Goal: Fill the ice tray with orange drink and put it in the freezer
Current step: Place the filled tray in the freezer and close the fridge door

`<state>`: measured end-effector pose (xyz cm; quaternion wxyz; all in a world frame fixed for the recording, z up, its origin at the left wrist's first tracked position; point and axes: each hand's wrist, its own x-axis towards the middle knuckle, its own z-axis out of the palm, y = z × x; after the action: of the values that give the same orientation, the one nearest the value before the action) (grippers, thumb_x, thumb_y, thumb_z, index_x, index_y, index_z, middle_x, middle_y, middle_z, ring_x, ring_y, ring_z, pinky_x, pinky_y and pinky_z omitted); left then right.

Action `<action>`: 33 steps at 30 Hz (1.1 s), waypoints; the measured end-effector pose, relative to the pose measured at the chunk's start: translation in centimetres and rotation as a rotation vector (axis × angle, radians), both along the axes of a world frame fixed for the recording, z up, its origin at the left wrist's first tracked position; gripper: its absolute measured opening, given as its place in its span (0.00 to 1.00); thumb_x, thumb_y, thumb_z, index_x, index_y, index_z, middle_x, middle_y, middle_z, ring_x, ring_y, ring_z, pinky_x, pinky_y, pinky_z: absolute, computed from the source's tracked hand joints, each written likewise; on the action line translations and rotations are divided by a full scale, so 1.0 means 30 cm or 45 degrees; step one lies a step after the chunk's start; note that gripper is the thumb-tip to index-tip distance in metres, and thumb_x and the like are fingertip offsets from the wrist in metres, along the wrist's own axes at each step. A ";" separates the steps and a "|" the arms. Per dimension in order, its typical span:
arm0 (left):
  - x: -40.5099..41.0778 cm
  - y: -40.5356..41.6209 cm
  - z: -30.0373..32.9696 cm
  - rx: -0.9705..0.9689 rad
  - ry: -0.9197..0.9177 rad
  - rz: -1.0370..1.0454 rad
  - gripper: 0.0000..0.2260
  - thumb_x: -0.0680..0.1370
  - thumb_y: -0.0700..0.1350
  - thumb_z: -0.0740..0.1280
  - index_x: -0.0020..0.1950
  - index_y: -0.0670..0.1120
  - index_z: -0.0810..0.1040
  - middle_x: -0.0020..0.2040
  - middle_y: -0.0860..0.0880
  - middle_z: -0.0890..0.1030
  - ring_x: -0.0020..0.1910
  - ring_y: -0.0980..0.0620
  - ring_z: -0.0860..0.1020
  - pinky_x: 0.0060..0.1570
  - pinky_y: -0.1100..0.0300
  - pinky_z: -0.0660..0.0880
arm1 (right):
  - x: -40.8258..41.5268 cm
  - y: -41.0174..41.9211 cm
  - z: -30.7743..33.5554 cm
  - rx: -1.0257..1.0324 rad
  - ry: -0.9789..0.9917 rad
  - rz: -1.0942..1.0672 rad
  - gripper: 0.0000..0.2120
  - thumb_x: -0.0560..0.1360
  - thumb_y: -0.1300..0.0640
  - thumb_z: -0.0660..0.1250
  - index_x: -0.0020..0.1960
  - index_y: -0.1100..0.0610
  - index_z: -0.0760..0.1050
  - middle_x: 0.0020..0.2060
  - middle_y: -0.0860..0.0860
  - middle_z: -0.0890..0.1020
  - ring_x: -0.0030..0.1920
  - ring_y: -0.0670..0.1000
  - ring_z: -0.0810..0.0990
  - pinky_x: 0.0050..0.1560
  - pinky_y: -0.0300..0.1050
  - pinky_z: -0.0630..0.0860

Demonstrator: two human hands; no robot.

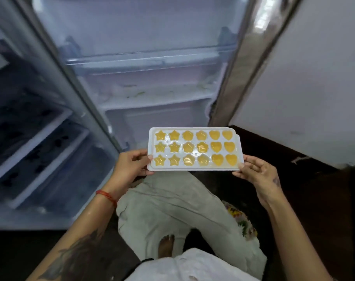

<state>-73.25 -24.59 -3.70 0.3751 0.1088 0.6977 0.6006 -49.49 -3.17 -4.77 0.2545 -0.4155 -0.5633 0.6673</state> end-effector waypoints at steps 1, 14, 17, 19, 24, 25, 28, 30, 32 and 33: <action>-0.016 -0.025 0.000 -0.007 0.002 0.062 0.07 0.76 0.36 0.67 0.50 0.47 0.81 0.38 0.51 0.86 0.37 0.54 0.83 0.35 0.63 0.81 | -0.051 0.015 -0.006 -0.004 0.005 0.064 0.09 0.71 0.64 0.70 0.48 0.52 0.80 0.41 0.50 0.86 0.42 0.50 0.86 0.37 0.36 0.80; -0.055 -0.337 0.022 -0.080 -0.064 0.881 0.13 0.75 0.32 0.66 0.59 0.39 0.77 0.46 0.44 0.83 0.42 0.48 0.82 0.35 0.64 0.80 | -0.672 0.014 -0.043 -0.093 0.050 0.896 0.09 0.71 0.67 0.69 0.49 0.57 0.79 0.40 0.50 0.86 0.40 0.49 0.85 0.38 0.36 0.81; -0.043 -0.411 0.031 -0.082 -0.066 1.040 0.13 0.76 0.31 0.65 0.60 0.37 0.76 0.44 0.45 0.82 0.42 0.49 0.81 0.35 0.65 0.80 | -0.769 -0.053 -0.044 -0.121 0.066 1.053 0.09 0.72 0.67 0.69 0.49 0.56 0.79 0.41 0.51 0.86 0.42 0.51 0.85 0.40 0.37 0.81; -0.040 -0.463 0.038 -0.082 -0.071 1.130 0.14 0.76 0.31 0.65 0.61 0.37 0.76 0.45 0.45 0.82 0.42 0.50 0.80 0.35 0.65 0.80 | -0.826 -0.106 -0.042 -0.130 0.080 1.128 0.09 0.72 0.67 0.69 0.50 0.57 0.79 0.42 0.51 0.86 0.43 0.51 0.85 0.40 0.37 0.81; -0.062 -0.601 0.056 -0.069 -0.071 1.300 0.14 0.75 0.32 0.65 0.61 0.37 0.76 0.46 0.45 0.82 0.44 0.50 0.81 0.36 0.64 0.81 | -0.959 -0.252 -0.022 -0.157 0.103 1.247 0.09 0.73 0.68 0.68 0.50 0.59 0.79 0.40 0.51 0.86 0.42 0.50 0.85 0.40 0.38 0.81; -0.074 -0.628 0.060 -0.061 -0.070 1.323 0.14 0.75 0.32 0.65 0.61 0.36 0.76 0.46 0.45 0.82 0.44 0.50 0.81 0.36 0.63 0.81 | -0.984 -0.282 -0.015 -0.153 0.107 1.256 0.09 0.73 0.68 0.68 0.52 0.60 0.78 0.41 0.52 0.86 0.42 0.50 0.85 0.40 0.39 0.81; -0.126 -0.706 0.078 -0.034 -0.057 1.386 0.14 0.75 0.32 0.66 0.60 0.37 0.76 0.46 0.45 0.82 0.43 0.50 0.81 0.36 0.64 0.81 | -1.065 -0.371 0.012 -0.163 0.140 1.265 0.09 0.73 0.69 0.67 0.52 0.62 0.77 0.38 0.52 0.86 0.39 0.50 0.85 0.39 0.38 0.81; -0.171 -0.753 0.095 0.001 -0.044 1.436 0.13 0.75 0.32 0.66 0.59 0.37 0.76 0.45 0.45 0.82 0.42 0.51 0.81 0.34 0.64 0.80 | -1.122 -0.428 0.033 -0.176 0.171 1.267 0.09 0.73 0.70 0.66 0.51 0.62 0.76 0.37 0.50 0.86 0.37 0.49 0.85 0.38 0.37 0.81; -0.221 -0.797 0.113 0.062 -0.037 1.480 0.11 0.75 0.32 0.66 0.57 0.37 0.76 0.44 0.45 0.82 0.38 0.52 0.82 0.33 0.65 0.80 | -1.180 -0.479 0.054 -0.193 0.202 1.259 0.09 0.73 0.70 0.66 0.53 0.64 0.76 0.36 0.51 0.86 0.37 0.49 0.85 0.37 0.37 0.81; -0.248 -0.818 0.123 0.098 -0.034 1.495 0.10 0.75 0.32 0.66 0.55 0.38 0.77 0.44 0.45 0.82 0.36 0.53 0.83 0.32 0.65 0.80 | -1.210 -0.502 0.065 -0.205 0.215 1.250 0.09 0.73 0.70 0.66 0.52 0.64 0.76 0.36 0.51 0.86 0.37 0.48 0.85 0.37 0.37 0.81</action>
<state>-80.68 -49.14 -0.01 -0.0157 -0.2900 0.6140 0.7339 -85.78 -18.23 -2.82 -0.0775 -0.0644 -0.6164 0.7810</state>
